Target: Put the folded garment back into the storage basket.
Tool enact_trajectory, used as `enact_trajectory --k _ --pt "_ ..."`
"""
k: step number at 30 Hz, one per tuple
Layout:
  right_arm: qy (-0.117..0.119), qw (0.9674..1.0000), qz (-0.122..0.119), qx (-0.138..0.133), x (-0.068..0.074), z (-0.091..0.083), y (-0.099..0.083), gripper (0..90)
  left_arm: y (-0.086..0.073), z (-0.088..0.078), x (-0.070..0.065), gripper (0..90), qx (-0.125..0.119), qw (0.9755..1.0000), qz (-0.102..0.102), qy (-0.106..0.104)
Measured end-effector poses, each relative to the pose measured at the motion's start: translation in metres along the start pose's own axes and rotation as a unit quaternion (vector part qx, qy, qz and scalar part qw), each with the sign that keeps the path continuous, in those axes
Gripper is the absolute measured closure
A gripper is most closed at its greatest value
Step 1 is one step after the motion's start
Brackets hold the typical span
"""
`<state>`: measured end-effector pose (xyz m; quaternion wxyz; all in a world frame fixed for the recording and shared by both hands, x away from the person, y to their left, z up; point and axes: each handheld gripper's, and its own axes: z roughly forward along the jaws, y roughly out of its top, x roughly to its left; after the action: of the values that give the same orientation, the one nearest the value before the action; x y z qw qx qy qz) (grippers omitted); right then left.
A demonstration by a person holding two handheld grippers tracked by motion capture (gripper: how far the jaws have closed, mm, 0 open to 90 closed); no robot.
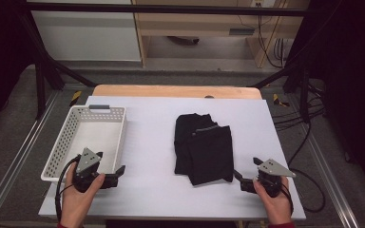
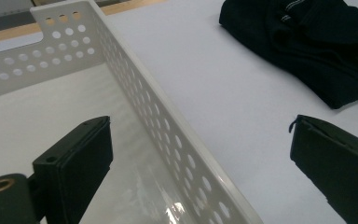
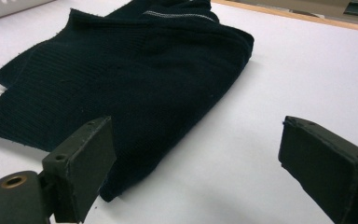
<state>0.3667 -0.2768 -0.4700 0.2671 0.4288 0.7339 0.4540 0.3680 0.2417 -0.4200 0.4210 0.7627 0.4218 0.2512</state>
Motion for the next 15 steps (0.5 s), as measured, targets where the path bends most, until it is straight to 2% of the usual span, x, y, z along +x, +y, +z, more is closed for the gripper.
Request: enact_trajectory --k 7,15 --pt "0.004 1.0 0.005 -0.001 -0.002 -0.002 -0.001 10.0 0.005 -0.002 -0.005 5.7 -0.008 0.9999 0.007 -0.005" --pt "0.013 0.9999 0.006 -0.002 0.001 -0.003 -0.002 7.5 0.015 0.0 -0.023 5.6 -0.007 0.9993 0.031 -0.021"
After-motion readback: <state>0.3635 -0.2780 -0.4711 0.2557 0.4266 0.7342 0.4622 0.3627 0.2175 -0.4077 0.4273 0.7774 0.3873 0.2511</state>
